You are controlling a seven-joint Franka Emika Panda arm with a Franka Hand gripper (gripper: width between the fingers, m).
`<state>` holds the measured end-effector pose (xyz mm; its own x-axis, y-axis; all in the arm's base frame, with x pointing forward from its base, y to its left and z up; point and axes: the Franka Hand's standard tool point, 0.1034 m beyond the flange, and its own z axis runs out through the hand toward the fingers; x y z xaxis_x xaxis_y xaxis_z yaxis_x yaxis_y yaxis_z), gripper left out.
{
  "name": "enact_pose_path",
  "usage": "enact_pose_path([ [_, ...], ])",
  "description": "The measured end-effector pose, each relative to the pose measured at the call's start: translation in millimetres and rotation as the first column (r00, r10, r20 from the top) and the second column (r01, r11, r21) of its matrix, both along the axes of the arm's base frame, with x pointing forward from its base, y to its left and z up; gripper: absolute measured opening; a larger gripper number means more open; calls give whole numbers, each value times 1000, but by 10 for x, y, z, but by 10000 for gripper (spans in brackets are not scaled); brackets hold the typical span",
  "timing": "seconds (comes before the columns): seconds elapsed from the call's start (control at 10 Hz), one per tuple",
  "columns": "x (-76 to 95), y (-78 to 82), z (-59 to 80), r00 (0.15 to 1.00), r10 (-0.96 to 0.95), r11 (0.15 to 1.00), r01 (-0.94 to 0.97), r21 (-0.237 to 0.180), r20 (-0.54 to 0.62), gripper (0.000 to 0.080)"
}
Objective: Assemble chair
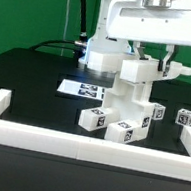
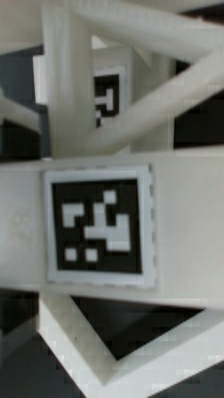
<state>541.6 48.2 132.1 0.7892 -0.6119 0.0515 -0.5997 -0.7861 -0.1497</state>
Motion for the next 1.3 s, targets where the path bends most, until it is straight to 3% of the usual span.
enact_pose_path([
  [1.3,12,21,3,1000,-20,1000,20,-2,16,294],
])
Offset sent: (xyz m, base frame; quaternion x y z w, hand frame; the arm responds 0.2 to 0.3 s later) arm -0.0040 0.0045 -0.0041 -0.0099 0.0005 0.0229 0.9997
